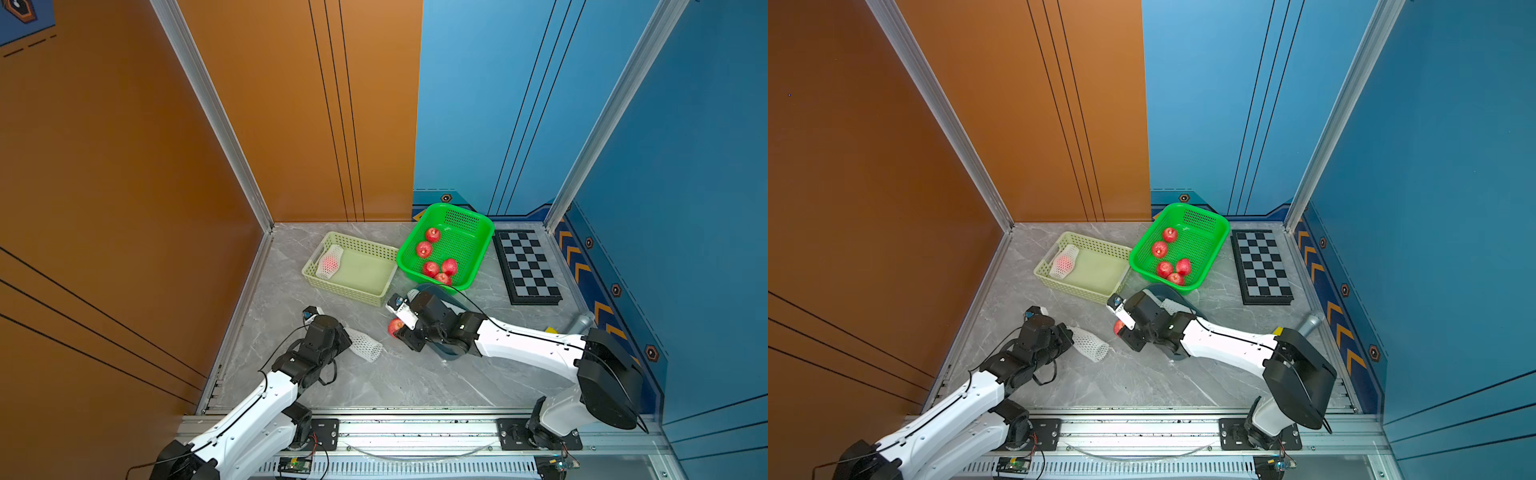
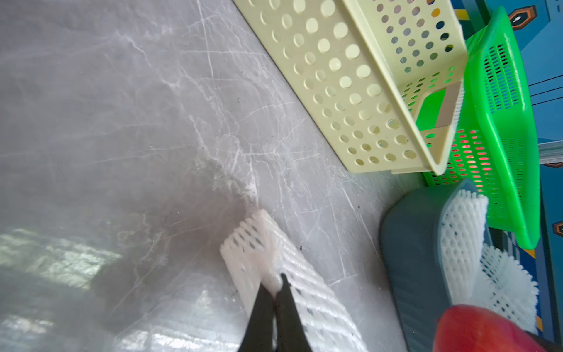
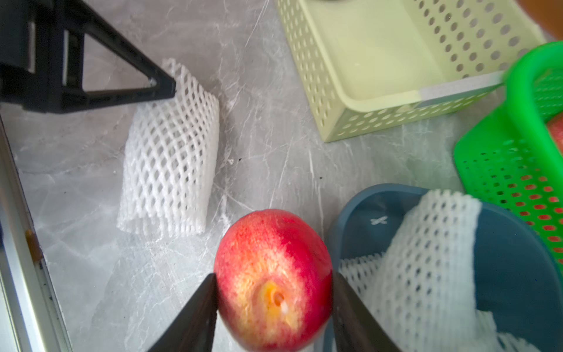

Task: Remove foam nets from apples
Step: Pick up the apple from the center of the board, then place the apple in the basket.

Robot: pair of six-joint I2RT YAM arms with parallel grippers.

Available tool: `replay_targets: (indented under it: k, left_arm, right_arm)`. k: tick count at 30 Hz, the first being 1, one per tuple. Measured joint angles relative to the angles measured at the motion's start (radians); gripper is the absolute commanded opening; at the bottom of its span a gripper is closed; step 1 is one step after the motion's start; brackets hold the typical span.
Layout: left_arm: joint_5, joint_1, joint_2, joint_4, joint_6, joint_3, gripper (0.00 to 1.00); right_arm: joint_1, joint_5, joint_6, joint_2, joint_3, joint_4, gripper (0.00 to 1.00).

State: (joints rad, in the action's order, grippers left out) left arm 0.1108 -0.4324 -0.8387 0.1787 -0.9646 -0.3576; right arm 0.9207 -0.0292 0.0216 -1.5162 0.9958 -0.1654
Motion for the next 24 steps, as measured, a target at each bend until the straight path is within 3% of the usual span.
replay_targets:
  k: [11,24]
  left_arm:
    - [-0.023,-0.032,-0.041,-0.003,0.122,-0.088,0.00]
    - [0.000,-0.142,-0.032,0.005,0.220,-0.163,0.00]
  right_arm:
    - [-0.363,-0.010,-0.003,0.010,0.133,-0.040,0.56]
    - [-0.507,0.043,0.034,-0.469,0.560,-0.113,0.59]
